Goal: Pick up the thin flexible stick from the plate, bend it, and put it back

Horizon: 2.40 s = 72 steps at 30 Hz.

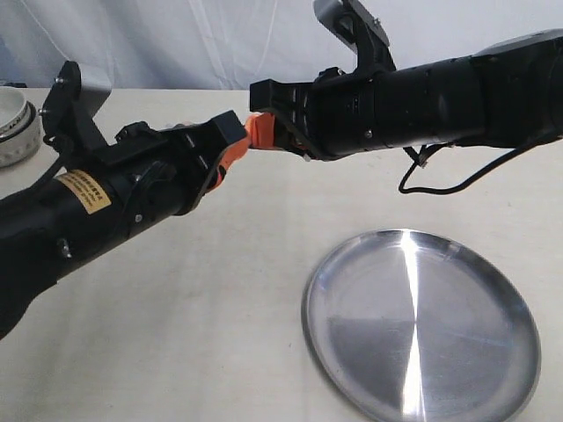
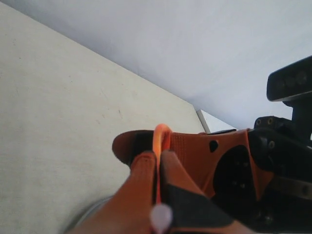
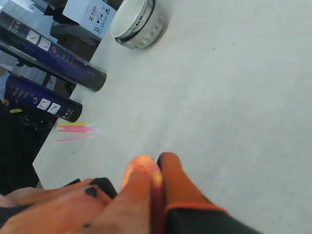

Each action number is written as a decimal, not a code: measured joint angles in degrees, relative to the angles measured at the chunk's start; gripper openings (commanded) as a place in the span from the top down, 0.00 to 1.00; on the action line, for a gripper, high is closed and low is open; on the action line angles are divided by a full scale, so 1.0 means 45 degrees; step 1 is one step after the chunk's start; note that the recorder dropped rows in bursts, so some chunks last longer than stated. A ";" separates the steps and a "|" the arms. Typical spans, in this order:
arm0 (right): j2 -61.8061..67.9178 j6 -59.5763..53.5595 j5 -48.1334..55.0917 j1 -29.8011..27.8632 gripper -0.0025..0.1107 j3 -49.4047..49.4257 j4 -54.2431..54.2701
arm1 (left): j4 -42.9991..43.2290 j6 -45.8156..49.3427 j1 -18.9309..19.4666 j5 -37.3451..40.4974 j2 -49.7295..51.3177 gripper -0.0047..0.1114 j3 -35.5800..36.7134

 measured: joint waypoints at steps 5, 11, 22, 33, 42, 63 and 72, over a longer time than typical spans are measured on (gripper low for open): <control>0.0000 0.0024 -0.0095 0.0000 0.99 0.0000 -0.0054 | 0.0025 0.0000 0.0000 -0.0074 0.0155 0.96 -0.0008; 0.0000 0.0024 -0.0116 0.0000 0.99 0.0000 -0.0085 | 0.0025 -0.0025 -0.0055 -0.0074 0.0233 0.96 -0.0008; 0.0000 0.0024 -0.0116 0.0000 0.99 0.0000 -0.0113 | 0.0148 -0.0025 -0.0055 -0.0002 0.0233 0.96 -0.0029; -0.0066 0.0207 -0.1077 -0.0051 0.99 -0.0390 0.1442 | 0.1376 -0.0025 -0.0507 0.3127 0.0233 0.61 0.0195; -0.0128 0.0259 -0.1696 -0.0129 0.99 -0.0502 0.1911 | 0.1673 -0.0025 -0.0566 0.4555 -0.0074 0.50 0.0243; -0.1051 0.7896 -0.2596 -0.0129 0.99 0.0979 -0.7830 | 0.2706 0.0346 0.2958 0.6926 -0.1170 0.50 0.0243; -0.3051 1.4660 0.1827 -0.0129 0.99 0.1348 -1.7133 | 0.3025 0.0392 0.3096 0.7052 -0.1170 0.50 0.0243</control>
